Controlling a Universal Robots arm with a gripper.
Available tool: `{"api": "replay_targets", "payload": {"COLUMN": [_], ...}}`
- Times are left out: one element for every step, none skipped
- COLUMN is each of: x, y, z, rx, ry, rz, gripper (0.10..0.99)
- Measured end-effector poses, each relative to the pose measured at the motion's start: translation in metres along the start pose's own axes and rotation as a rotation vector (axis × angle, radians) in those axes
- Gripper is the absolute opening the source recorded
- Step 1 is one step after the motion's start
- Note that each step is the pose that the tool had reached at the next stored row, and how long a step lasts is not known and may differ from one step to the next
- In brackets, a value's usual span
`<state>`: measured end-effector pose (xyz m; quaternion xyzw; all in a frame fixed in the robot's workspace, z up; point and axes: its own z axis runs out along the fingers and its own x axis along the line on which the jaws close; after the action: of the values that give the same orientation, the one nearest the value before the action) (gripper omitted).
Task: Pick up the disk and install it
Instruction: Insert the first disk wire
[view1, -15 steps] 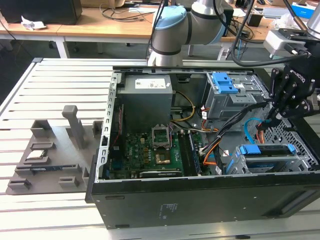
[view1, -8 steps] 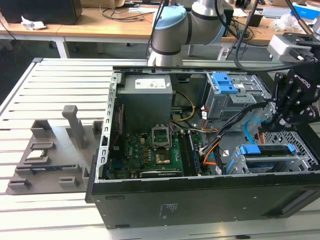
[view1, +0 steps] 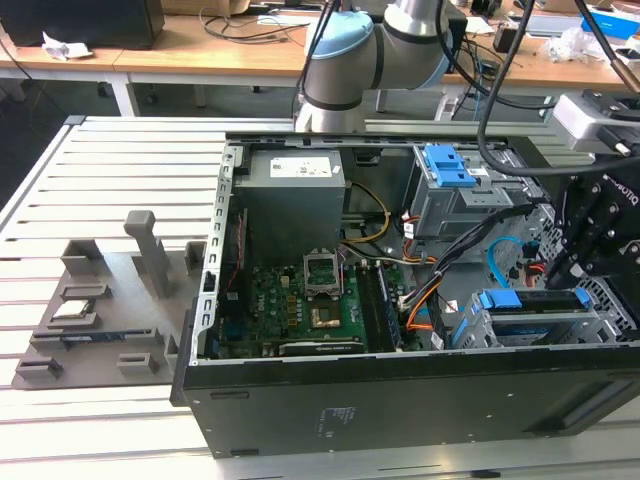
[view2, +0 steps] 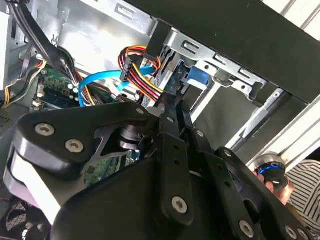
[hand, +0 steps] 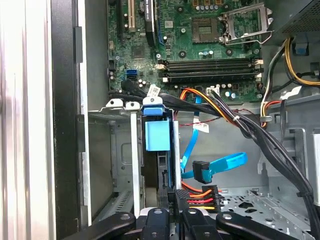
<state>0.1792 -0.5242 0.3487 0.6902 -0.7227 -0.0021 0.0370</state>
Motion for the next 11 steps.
{"api": "replay_targets", "payload": {"x": [0.0006,0.0012,0.0018,0.0018,0.0018,0.0018,0.0018,0.0015,0.0014,0.0014,0.0014], "y": [-0.0001,-0.0001,-0.0003,-0.0003,-0.0005,-0.0008,-0.0017,-0.0031,-0.0033,-0.0034,-0.0034], "z": [0.0007,0.0015,0.0033,0.0046,0.0054,0.0059,0.0065,0.0072,0.0087,0.0099,0.0098], "rx": [0.0,0.0,0.0,0.0,0.0,0.0,0.0,0.0,0.0,0.0,0.0], "ry": [-0.0001,-0.0002,-0.0002,-0.0002,-0.0002,-0.0001,0.0002,0.0002,0.0004,-0.0015,-0.0007], "rz": [0.0,0.0,0.0,0.0,0.0,0.0,0.0,0.0,0.0,0.0,0.0], "gripper": [0.169,0.169,0.169,0.169,0.169,0.169,0.169,0.169,0.169,0.169,0.169]}}
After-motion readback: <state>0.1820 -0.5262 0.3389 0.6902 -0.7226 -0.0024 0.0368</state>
